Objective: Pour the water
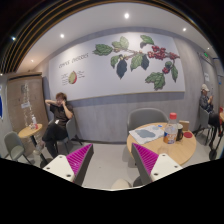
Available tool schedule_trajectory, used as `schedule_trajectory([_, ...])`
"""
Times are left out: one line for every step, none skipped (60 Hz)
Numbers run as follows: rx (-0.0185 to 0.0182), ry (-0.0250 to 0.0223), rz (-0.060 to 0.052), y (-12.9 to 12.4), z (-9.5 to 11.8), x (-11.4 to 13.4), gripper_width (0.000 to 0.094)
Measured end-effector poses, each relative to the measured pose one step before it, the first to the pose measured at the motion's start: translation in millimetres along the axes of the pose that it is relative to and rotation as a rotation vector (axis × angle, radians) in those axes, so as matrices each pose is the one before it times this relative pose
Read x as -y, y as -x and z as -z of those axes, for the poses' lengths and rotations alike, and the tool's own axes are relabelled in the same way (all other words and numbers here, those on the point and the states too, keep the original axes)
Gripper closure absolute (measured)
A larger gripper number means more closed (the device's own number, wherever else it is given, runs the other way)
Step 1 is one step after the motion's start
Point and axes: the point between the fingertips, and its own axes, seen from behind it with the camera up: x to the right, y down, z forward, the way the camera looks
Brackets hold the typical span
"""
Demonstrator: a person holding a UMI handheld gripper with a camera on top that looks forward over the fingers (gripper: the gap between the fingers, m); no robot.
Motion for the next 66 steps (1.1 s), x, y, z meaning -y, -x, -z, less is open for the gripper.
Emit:
schedule_trajectory([0.00349,0.00076,0.0005,0.39,-0.51,-0.25,0.0116])
schedule_trajectory([0.00355,0.00124,0.0005,0.22,-0.56,-0.54,0.0116])
schedule_trajectory([0.00339,0.00074,-0.0003,0.04,-0.54,-0.62,0.0117])
schedule_trajectory([0.00331,0.00040,-0.0012,0.01,-0.34,-0.87,0.0116])
schedule_trajectory([0.00330,0.00062,-0.0006,-0.33,-0.34,-0.80,0.0117])
schedule_trajectory([0.00211,0.00057,-0.0003,-0.92,-0.33,-0.79,0.0117])
schedule_trajectory([-0.00025,-0.00008,0.0004,-2.32,1.51,-3.44,0.0119])
schedule_trajectory([-0.00333,-0.00086,-0.0001,-2.84,0.44,-1.28,0.0120])
schedule_trajectory([-0.00619,-0.00138,-0.0008,-3.52,-0.17,-1.19,0.0120])
schedule_trajectory([-0.00699,-0.00281,-0.0002,-3.87,0.06,-1.25,0.0121])
schedule_trajectory([-0.00780,-0.00343,0.0007,-3.98,-0.16,-1.36,0.0122])
schedule_trajectory([-0.00431,0.00522,0.0023,-10.22,-2.28,13.59,0.0123])
schedule_trajectory([-0.00794,-0.00386,0.0031,-4.44,-0.23,-1.85,0.0123])
schedule_trajectory([-0.00926,-0.00178,0.0022,-4.51,0.81,-0.43,0.0121])
schedule_trajectory([-0.01170,-0.01362,0.0027,-3.15,0.54,-13.94,0.0122])
schedule_trajectory([-0.01227,-0.00562,0.0011,-5.96,-0.02,-0.98,0.0122])
schedule_trajectory([-0.01319,-0.00595,0.0005,-6.55,0.00,-0.91,0.0122])
schedule_trajectory([-0.01393,-0.00556,0.0006,-6.88,0.18,-0.97,0.0121])
schedule_trajectory([-0.01424,-0.00439,0.0019,-6.98,0.01,-0.97,0.0122])
schedule_trajectory([-0.01471,-0.00297,0.0026,-7.44,-0.72,-1.55,0.0122])
schedule_trajectory([-0.01521,-0.00237,0.0026,-7.69,-0.52,-1.21,0.0123])
schedule_trajectory([-0.01651,-0.00244,0.0015,-7.86,-0.57,-1.11,0.0123])
schedule_trajectory([-0.01576,0.00166,0.0010,-11.73,-3.30,7.05,0.0122])
schedule_trajectory([-0.01636,-0.00861,-0.0006,-6.89,-1.28,-6.75,0.0121])
schedule_trajectory([-0.01582,-0.00591,0.0017,-8.86,-0.91,-0.89,0.0121])
schedule_trajectory([-0.01469,-0.00642,0.0025,-7.52,-1.76,-0.33,0.0120])
schedule_trajectory([-0.01384,-0.00659,0.0042,-7.12,-2.45,-0.18,0.0119])
schedule_trajectory([-0.01420,-0.00599,0.0053,-7.27,-3.17,0.09,0.0119])
schedule_trajectory([-0.01304,-0.00491,0.0064,-7.12,-3.17,-0.42,0.0119])
schedule_trajectory([-0.01267,-0.00416,0.0066,-7.35,-5.13,-1.31,0.0120])
schedule_trajectory([-0.01131,0.00205,0.0076,-10.65,0.09,5.42,0.0121])
schedule_trajectory([-0.01209,-0.00567,0.0044,-5.27,-6.82,-4.63,0.0121])
schedule_trajectory([-0.01155,-0.00217,0.0039,-6.11,-4.86,-1.23,0.0122])
schedule_trajectory([-0.00940,-0.00323,0.0043,-5.20,-5.35,-1.04,0.0121])
schedule_trajectory([-0.00735,-0.00377,0.0053,-4.69,-5.73,-0.89,0.0120])
schedule_trajectory([-0.00701,-0.00342,0.0045,-4.46,-6.72,-1.41,0.0120])
schedule_trajectory([-0.00714,-0.00261,0.0033,-4.15,-7.08,-1.33,0.0120])
schedule_trajectory([-0.00535,-0.00221,0.0023,-4.05,-7.21,-1.43,0.0122])
schedule_trajectory([-0.00205,-0.00018,0.0027,-4.80,-5.74,-0.14,0.0121])
schedule_trajectory([-0.00257,-0.00007,0.0012,-3.52,-7.73,1.14,0.0121])
schedule_trajectory([-0.00274,-0.00068,-0.0006,-2.81,-8.07,-1.52,0.0124])
schedule_trajectory([-0.00286,0.00080,-0.0021,-2.74,-8.22,-2.11,0.0124])
schedule_trajectory([-0.00259,0.00304,-0.0031,-2.72,-7.91,-2.92,0.0125])
schedule_trajectory([-0.00097,0.00279,-0.0042,-1.77,-7.64,-1.93,0.0123])
schedule_trajectory([0.00327,-0.00118,-0.0041,-1.21,-7.30,-0.57,0.0124])
schedule_trajectory([0.00621,-0.00386,-0.0041,-0.53,-7.49,-0.06,0.0122])
schedule_trajectory([0.00482,-0.00552,-0.0039,0.30,-5.09,-0.07,0.0122])
schedule_trajectory([0.00634,-0.00673,-0.0014,-4.96,-7.85,0.24,0.0121])
schedule_trajectory([0.00343,-0.00684,-0.0006,-1.71,-7.60,0.85,0.0122])
schedule_trajectory([0.00131,-0.00479,0.0000,-2.29,-7.52,-0.42,0.0122])
schedule_trajectory([-0.00157,-0.00192,-0.0021,-2.03,-7.25,-1.14,0.0123])
schedule_trajectory([-0.00345,0.00040,-0.0044,-2.05,-6.78,-1.41,0.0122])
schedule_trajectory([-0.00338,0.00130,-0.0061,-2.30,-6.58,-1.35,0.0122])
schedule_trajectory([-0.00139,0.00083,-0.0066,-0.78,-5.78,-1.62,0.0120])
schedule_trajectory([0.00380,-0.00030,-0.0060,0.28,-5.58,-1.02,0.0122])
schedule_trajectory([0.00856,-0.00153,-0.0044,1.75,-4.86,-0.60,0.0126])
schedule_trajectory([0.00909,-0.00048,-0.0030,3.88,-2.65,0.39,0.0141])
schedule_trajectory([0.01346,0.00356,-0.0023,2.55,-2.44,-1.80,0.0171])
schedule_trajectory([0.01433,0.00708,-0.0014,2.52,-3.42,-2.88,0.0241])
schedule_trajectory([0.01435,0.00891,-0.0004,2.73,-2.34,-2.41,0.0370])
schedule_trajectory([0.01152,0.00140,0.0025,0.98,0.16,-0.35,0.0438])
schedule_trajectory([0.00624,-0.02176,0.0005,0.94,0.31,4.15,0.0446])
schedule_trajectory([0.00458,-0.01430,0.0100,0.60,-0.56,1.12,0.0484])
schedule_trajectory([0.00518,-0.00926,0.0146,0.57,-0.64,0.47,0.0512])
schedule_trajectory([0.00132,-0.00936,0.0150,-0.29,-0.07,0.46,0.0538])
schedule_trajectory([-0.00347,-0.00897,0.0077,-0.04,-2.54,-0.95,0.0559])
